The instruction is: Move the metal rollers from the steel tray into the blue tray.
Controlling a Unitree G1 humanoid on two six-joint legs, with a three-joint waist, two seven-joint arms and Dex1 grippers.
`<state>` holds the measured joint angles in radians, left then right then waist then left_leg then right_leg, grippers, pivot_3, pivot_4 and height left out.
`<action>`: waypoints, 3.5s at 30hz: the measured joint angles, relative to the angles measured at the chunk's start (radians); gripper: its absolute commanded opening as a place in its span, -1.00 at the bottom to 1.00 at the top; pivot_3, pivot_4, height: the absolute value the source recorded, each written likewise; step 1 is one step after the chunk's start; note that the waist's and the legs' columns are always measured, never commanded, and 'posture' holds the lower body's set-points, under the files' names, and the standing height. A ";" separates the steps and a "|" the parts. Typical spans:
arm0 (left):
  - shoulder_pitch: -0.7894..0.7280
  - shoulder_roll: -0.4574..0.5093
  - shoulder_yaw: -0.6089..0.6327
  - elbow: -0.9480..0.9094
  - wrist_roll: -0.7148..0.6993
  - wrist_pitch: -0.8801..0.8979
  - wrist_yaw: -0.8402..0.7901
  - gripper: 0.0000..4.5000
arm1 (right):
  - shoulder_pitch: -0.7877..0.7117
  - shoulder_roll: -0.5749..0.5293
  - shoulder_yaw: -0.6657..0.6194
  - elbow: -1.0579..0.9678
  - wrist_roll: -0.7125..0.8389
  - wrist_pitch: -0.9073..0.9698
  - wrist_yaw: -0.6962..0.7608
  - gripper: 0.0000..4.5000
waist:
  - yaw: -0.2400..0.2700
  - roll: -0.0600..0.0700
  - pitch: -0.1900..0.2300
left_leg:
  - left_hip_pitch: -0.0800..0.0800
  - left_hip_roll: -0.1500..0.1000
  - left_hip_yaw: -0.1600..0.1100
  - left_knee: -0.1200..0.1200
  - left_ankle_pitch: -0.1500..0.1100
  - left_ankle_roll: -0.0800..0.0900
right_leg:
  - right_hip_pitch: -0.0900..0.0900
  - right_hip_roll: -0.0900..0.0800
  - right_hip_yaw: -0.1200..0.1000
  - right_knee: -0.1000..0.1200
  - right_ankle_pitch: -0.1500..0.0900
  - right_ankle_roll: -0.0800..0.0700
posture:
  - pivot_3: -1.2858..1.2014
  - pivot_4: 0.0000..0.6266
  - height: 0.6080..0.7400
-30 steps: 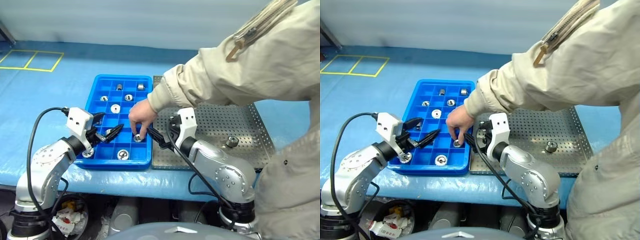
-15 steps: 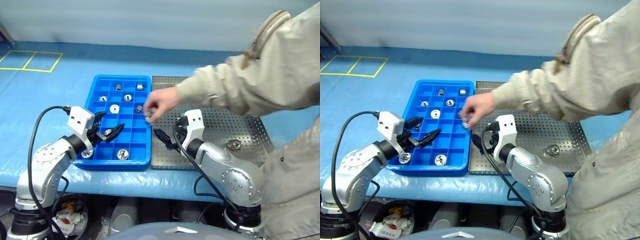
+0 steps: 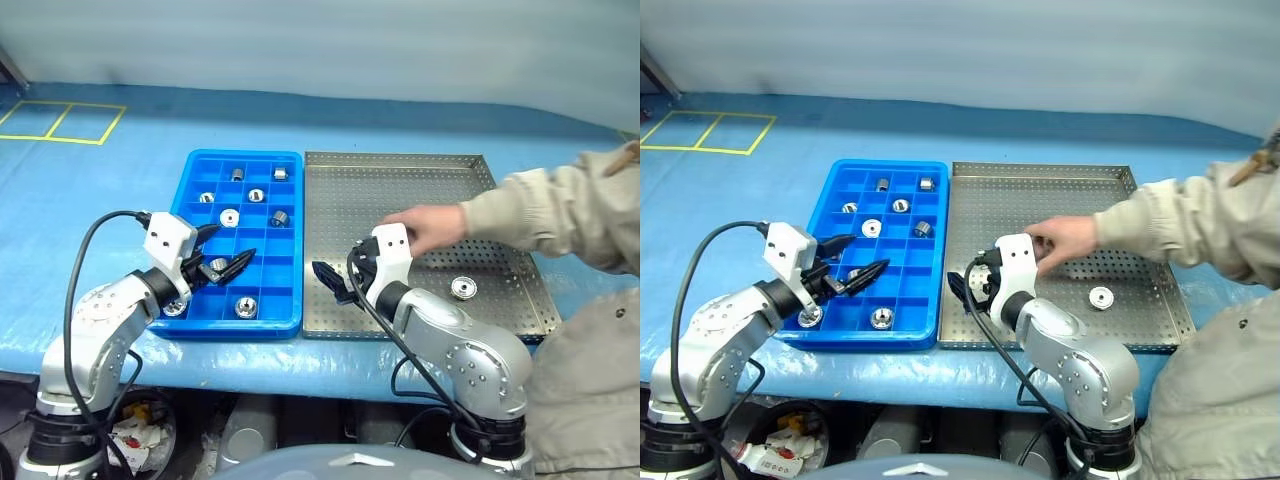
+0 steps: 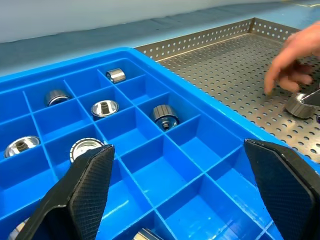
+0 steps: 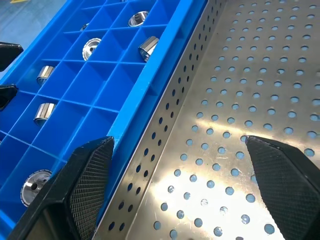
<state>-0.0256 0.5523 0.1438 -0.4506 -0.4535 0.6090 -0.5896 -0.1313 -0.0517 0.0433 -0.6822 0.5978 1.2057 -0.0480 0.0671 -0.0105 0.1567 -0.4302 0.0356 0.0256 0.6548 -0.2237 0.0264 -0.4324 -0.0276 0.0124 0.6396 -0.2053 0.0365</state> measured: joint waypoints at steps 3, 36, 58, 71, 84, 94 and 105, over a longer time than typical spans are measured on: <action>-0.017 0.000 -0.004 0.012 0.000 0.000 -0.004 1.00 | 0.013 -0.008 -0.028 -0.026 -0.001 0.003 -0.007 0.98 | 0.000 0.000 0.000 | 0.000 0.000 0.000 0.000 0.000 0.000 | 0.000 0.000 0.000 0.000 0.000 0.000 | 0.17 -0.52 1.00; -0.438 -0.225 -0.444 0.284 0.150 -0.029 -0.092 1.00 | 0.224 -0.093 -0.083 -0.152 -0.244 -0.062 -0.060 0.98 | -0.045 0.000 0.000 | 0.000 -0.007 -0.002 0.006 0.000 0.000 | 0.003 0.002 0.002 0.002 0.001 0.002 | 0.07 -0.52 1.00; -0.629 -0.563 -0.546 0.881 0.404 -0.190 0.045 0.84 | 0.337 0.004 -0.145 -0.246 -0.317 -0.087 -0.068 1.00 | -0.095 0.000 0.000 | 0.000 -0.007 -0.002 0.007 0.000 0.000 | 0.003 0.003 0.003 0.003 0.002 0.003 | -0.03 -0.52 1.00; -0.585 -0.517 -0.536 0.795 0.438 -0.118 0.020 -0.24 | 0.326 0.021 -0.139 -0.244 -0.326 -0.089 -0.064 1.00 | -0.104 0.000 0.000 | 0.000 -0.006 -0.002 0.007 0.000 0.000 | 0.002 0.002 0.004 0.004 0.002 0.003 | 0.01 -0.52 1.00; -0.455 -0.413 -0.247 0.306 0.323 0.003 0.177 -0.24 | 0.144 -0.013 -0.032 -0.145 -0.344 -0.090 -0.021 1.00 | -0.080 0.000 -0.001 | 0.001 -0.007 -0.002 0.007 0.000 0.000 | 0.003 0.003 0.003 0.004 0.002 0.004 | 0.13 -0.52 1.00; -0.278 -0.314 -0.182 0.166 0.364 0.074 0.297 -0.24 | 0.073 -0.043 0.021 -0.071 -0.348 -0.095 0.031 1.00 | -0.025 -0.001 0.000 | 0.001 -0.007 -0.003 0.007 0.000 0.000 | 0.004 0.002 0.003 0.004 0.002 0.004 | 0.20 -0.52 1.00; -0.211 -0.287 -0.192 0.176 0.403 0.087 0.350 -0.24 | 0.078 -0.036 0.026 -0.049 -0.350 -0.107 0.048 1.00 | -0.014 -0.001 0.000 | 0.001 -0.007 -0.002 0.007 0.000 0.000 | 0.003 0.002 0.002 0.004 0.002 0.004 | 0.19 -0.52 1.00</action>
<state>-0.2366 0.2653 -0.0482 -0.2742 -0.0503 0.6962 -0.2396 -0.0530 -0.0874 0.0696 -0.7307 0.2483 1.0983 -0.0004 0.0532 -0.0111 0.1564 -0.4294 0.0284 0.0232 0.6619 -0.2233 0.0266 -0.4289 -0.0260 0.0149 0.6431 -0.2032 0.0401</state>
